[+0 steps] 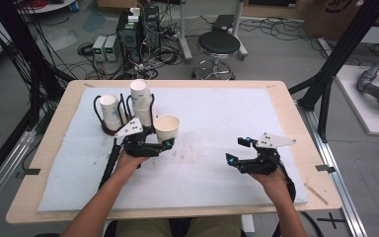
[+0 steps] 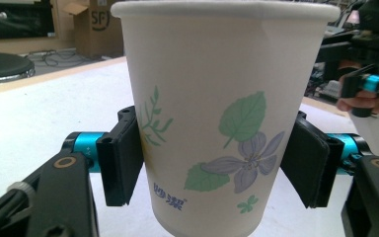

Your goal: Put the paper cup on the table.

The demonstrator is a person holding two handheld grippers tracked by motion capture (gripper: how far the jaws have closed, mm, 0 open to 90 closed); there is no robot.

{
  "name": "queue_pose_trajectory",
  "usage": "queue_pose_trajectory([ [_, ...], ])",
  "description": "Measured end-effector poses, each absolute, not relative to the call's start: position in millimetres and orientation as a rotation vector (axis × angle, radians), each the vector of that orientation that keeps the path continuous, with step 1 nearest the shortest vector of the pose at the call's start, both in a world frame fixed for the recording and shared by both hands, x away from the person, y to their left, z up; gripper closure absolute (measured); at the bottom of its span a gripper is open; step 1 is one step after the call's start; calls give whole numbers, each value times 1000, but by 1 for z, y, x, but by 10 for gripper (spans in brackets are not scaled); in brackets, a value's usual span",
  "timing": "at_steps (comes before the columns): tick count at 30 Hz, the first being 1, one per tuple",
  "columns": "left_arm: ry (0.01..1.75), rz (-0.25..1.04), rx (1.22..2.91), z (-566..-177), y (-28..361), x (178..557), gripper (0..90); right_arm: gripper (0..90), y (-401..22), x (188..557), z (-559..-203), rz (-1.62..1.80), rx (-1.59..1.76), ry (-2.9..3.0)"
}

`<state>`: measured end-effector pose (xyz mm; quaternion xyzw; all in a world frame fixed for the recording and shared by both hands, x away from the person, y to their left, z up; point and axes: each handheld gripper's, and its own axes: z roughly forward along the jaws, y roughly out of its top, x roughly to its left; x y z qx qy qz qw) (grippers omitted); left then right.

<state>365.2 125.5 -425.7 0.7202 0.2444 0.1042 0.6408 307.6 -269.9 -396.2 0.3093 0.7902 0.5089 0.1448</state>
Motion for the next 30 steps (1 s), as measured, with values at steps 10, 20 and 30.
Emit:
queue_pose_trajectory([
  [10, 636, 257, 1700, -441, 97, 377, 313, 219, -278, 307, -396, 1476, 915, 2262],
  [20, 676, 262, 1906, -446, 76, 383, 313, 219, -279, 306, -395, 1476, 910, 2260],
  [30, 685, 267, 2005, -449, 77, 381, 314, 219, -281, 305, -395, 1477, 918, 2259],
])
